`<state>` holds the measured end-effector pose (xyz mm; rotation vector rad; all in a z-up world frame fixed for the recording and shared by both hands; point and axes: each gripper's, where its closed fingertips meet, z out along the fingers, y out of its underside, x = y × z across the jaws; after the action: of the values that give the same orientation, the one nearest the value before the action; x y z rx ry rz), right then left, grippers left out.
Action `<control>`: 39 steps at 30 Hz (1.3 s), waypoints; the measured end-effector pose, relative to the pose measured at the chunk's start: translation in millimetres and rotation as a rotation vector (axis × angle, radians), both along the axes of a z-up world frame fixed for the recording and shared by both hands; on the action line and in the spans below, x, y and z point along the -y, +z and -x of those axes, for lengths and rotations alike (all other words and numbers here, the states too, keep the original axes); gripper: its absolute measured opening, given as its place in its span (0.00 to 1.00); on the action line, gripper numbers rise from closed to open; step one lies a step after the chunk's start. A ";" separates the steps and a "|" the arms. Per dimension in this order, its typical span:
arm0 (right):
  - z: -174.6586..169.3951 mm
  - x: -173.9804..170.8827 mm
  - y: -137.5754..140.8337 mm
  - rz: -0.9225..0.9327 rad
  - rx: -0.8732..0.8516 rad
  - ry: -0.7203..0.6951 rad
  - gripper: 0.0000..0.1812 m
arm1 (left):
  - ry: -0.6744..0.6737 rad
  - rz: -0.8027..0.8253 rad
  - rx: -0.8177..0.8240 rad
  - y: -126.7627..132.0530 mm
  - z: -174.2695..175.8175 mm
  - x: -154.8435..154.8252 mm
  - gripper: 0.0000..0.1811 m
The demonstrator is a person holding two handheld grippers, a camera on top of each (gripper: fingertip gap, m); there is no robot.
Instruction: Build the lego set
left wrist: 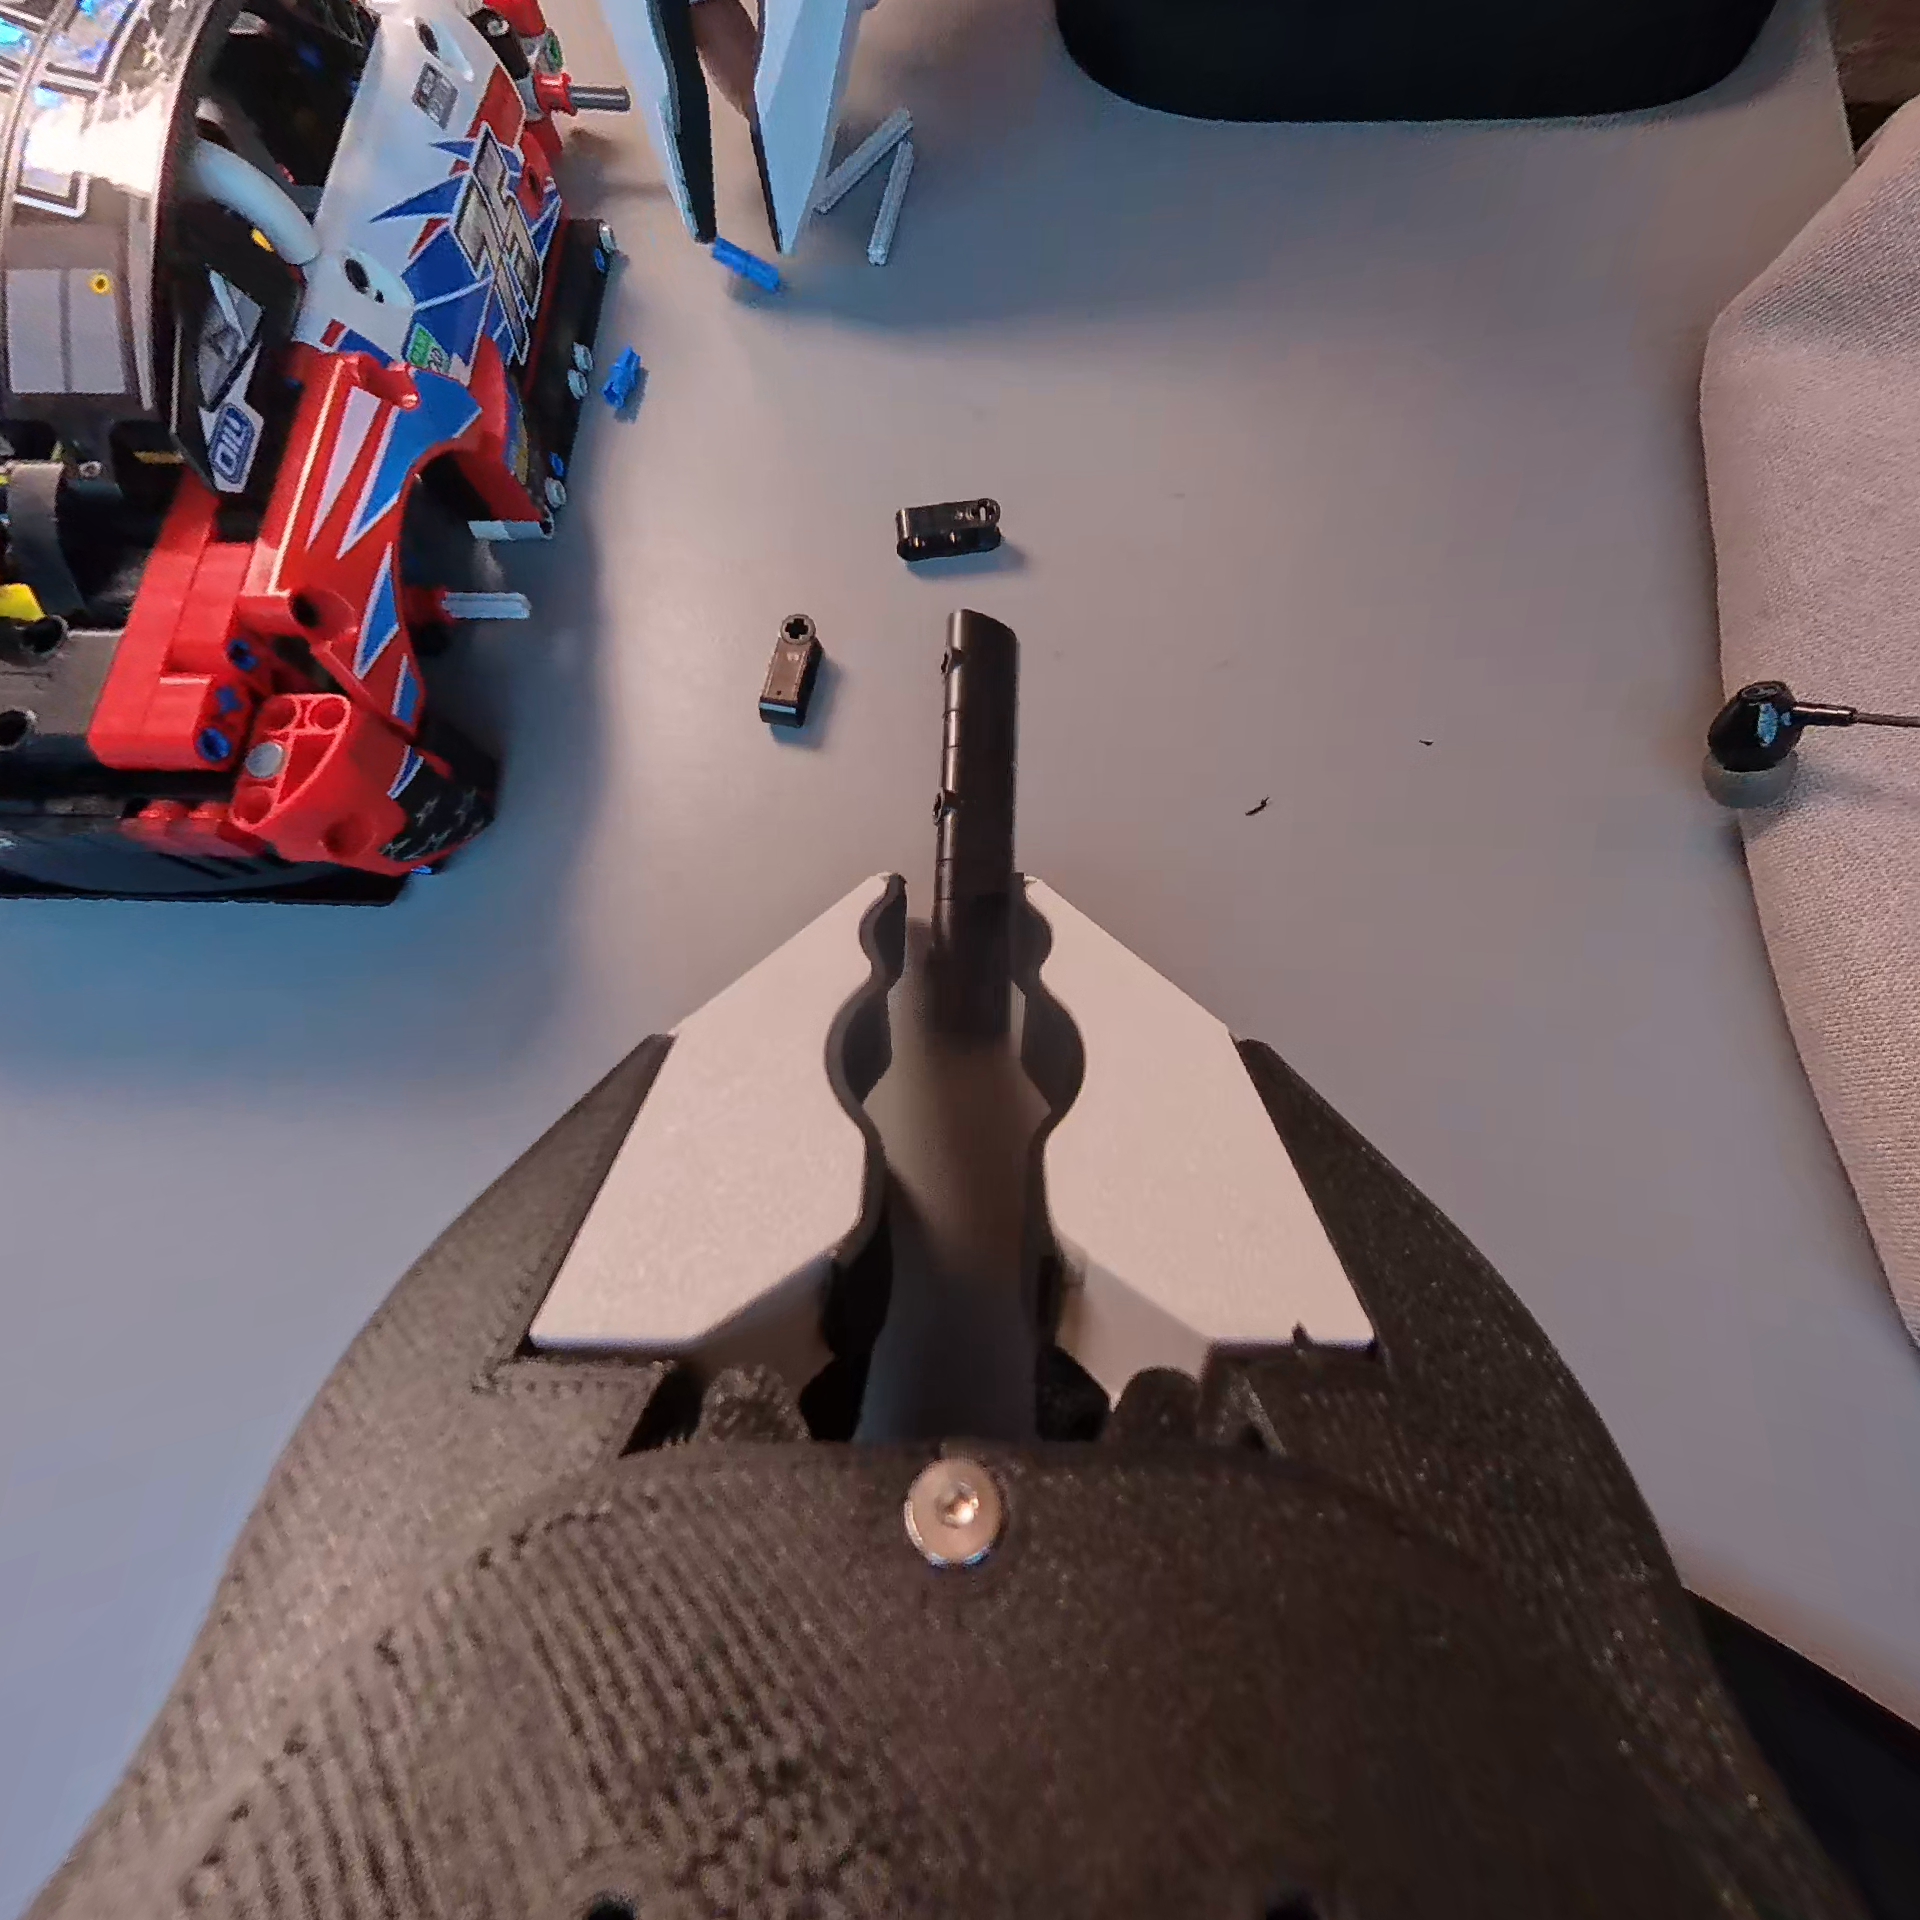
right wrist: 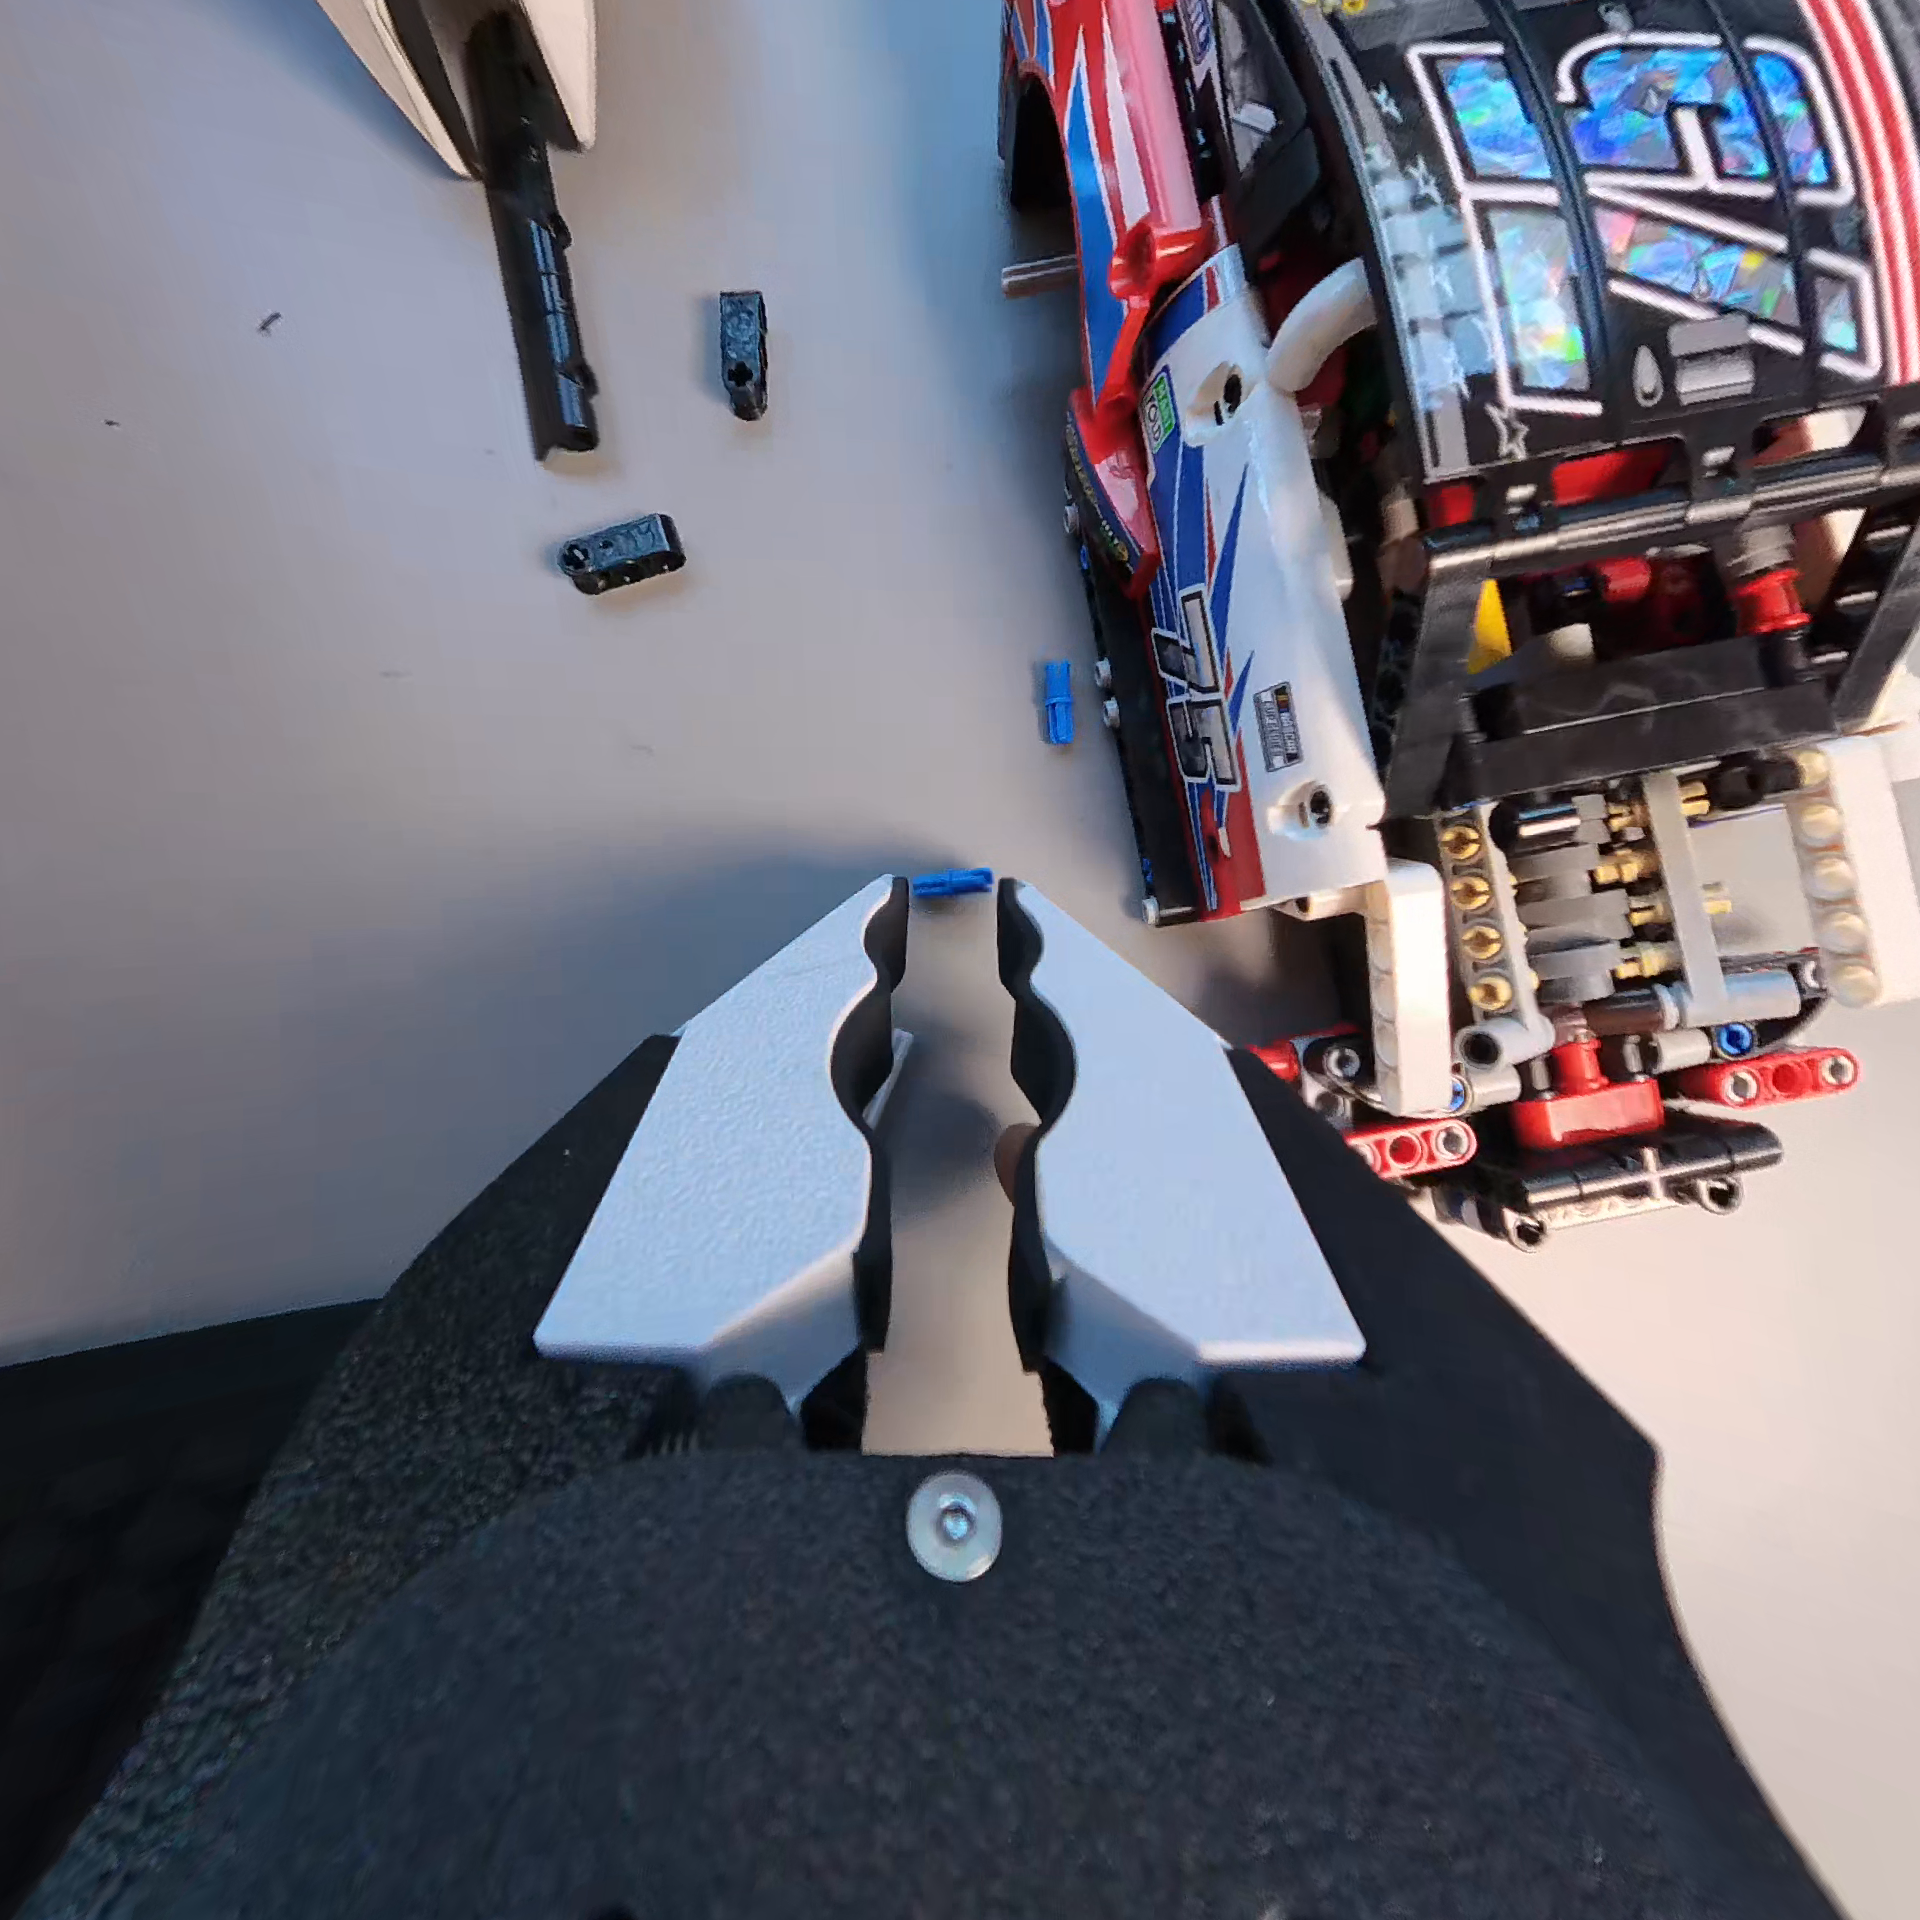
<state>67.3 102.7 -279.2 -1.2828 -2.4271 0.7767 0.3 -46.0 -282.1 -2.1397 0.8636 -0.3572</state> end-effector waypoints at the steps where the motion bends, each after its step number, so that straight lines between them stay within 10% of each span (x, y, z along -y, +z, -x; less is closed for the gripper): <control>1: -0.8 -1.1 -2.5 0.000 0.018 -0.004 0.09 | 0.001 -0.001 0.002 0.3 -0.1 -0.1 0.10; 39: -4.1 25.3 -6.6 -0.015 -0.025 0.062 0.03 | 0.040 -0.043 -0.011 2.0 3.0 -6.7 0.15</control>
<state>71.4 77.4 -285.8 -1.1902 -2.4584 0.7840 -2.7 -39.3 -280.1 -2.1179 0.8265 -0.3044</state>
